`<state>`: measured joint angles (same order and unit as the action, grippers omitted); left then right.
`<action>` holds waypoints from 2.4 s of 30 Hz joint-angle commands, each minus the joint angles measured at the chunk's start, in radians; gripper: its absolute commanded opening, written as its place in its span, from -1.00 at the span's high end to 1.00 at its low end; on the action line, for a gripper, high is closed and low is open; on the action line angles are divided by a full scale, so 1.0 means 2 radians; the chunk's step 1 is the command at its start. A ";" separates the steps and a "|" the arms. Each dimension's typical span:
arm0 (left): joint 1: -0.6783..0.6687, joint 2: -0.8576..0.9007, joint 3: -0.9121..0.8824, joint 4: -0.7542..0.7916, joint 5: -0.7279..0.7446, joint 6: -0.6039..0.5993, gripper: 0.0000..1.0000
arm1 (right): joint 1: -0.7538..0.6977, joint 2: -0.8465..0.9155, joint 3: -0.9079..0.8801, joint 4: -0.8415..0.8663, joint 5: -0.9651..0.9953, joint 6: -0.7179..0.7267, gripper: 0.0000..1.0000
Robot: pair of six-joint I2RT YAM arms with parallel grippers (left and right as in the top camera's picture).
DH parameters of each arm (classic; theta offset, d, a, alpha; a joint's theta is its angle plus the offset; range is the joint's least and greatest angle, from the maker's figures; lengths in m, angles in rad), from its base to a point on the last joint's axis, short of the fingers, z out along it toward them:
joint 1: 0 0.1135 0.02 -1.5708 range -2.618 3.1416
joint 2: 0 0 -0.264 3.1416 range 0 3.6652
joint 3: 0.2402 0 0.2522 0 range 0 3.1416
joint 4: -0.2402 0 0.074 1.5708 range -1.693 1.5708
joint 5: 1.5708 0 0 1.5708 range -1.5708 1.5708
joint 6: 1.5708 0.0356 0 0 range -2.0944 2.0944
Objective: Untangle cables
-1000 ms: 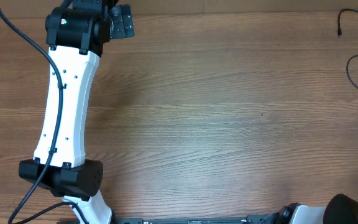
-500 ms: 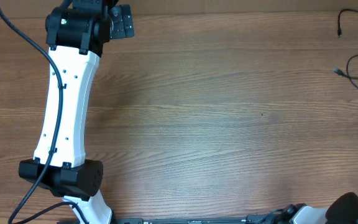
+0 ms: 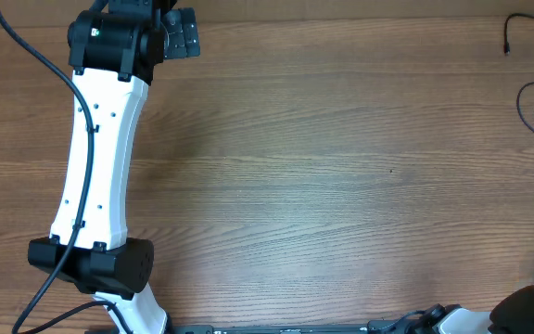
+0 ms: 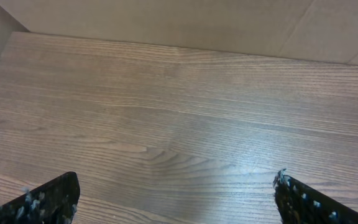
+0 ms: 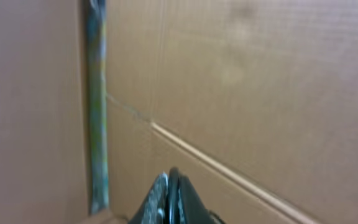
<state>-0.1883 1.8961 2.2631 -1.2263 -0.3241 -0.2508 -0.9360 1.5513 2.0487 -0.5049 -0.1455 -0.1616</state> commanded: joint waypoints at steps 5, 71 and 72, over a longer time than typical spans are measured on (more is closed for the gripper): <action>-0.001 -0.006 0.001 0.000 0.005 0.005 -1.00 | -0.001 -0.003 0.046 -0.009 -0.052 0.020 0.92; -0.002 0.001 -0.001 -0.039 0.032 -0.017 -1.00 | 0.125 0.260 0.073 -0.173 -0.020 0.084 -1.00; -0.002 0.001 -0.001 -0.037 0.032 -0.017 -1.00 | 0.128 0.254 0.091 -0.189 -0.027 0.090 -1.00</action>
<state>-0.1883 1.8961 2.2631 -1.3102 -0.2714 -0.2707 -0.7086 2.1849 2.1025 -0.8341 -0.0978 0.0006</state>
